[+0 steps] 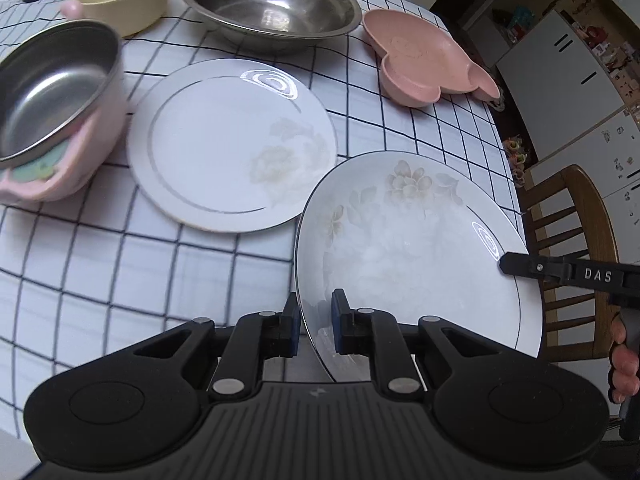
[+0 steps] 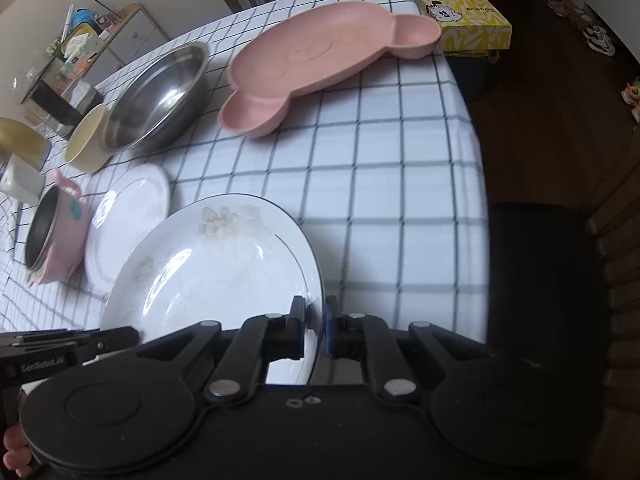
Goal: Organize plates and bowls
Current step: 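Lift the floral plate with both tools and carry it toward the table edge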
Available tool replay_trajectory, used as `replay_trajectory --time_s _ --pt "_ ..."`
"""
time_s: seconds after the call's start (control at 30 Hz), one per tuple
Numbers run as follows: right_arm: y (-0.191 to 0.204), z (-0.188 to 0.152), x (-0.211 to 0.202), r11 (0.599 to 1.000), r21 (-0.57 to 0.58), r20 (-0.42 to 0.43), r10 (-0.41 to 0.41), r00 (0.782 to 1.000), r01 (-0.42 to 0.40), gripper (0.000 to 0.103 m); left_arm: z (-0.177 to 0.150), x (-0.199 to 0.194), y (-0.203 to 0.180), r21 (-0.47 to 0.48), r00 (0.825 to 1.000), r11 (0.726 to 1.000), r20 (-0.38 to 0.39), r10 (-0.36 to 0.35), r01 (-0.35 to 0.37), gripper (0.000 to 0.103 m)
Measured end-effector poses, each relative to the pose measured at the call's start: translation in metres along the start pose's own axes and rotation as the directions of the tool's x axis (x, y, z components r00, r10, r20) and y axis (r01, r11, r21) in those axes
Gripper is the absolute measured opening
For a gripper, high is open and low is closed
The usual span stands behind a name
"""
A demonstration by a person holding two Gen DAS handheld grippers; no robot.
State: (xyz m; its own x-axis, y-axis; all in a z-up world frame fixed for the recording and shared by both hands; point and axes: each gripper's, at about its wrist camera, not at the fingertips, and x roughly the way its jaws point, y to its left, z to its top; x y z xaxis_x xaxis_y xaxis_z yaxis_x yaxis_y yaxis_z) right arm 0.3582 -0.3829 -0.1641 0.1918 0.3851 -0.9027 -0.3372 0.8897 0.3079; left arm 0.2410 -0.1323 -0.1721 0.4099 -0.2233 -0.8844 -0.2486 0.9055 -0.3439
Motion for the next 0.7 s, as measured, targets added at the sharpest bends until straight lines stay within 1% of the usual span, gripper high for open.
replay_trajectory --time_s 0.13,0.3,0.5,0.7 --pt "0.024 -0.024 -0.01 1.0 -0.001 0.014 -0.008 1.0 0.008 0.009 -0.014 -0.022 0.021 0.026 1.0 1.0 0.014 -0.012 0.012 0.014" --pt "0.06 -0.05 -0.022 1.0 0.014 0.042 0.002 0.999 -0.003 0.009 -0.03 -0.053 0.057 0.024 1.0 1.0 0.027 -0.015 0.014 0.014" --pt "0.114 -0.08 -0.019 1.0 0.02 0.045 0.022 0.999 -0.023 0.009 -0.048 -0.088 0.112 0.021 0.999 1.0 0.04 0.019 -0.02 0.014" --pt "0.179 -0.102 0.0 0.998 -0.025 0.029 0.052 0.998 -0.052 0.009 -0.056 -0.117 0.176 -0.03 0.997 0.998 0.053 0.061 -0.059 0.014"
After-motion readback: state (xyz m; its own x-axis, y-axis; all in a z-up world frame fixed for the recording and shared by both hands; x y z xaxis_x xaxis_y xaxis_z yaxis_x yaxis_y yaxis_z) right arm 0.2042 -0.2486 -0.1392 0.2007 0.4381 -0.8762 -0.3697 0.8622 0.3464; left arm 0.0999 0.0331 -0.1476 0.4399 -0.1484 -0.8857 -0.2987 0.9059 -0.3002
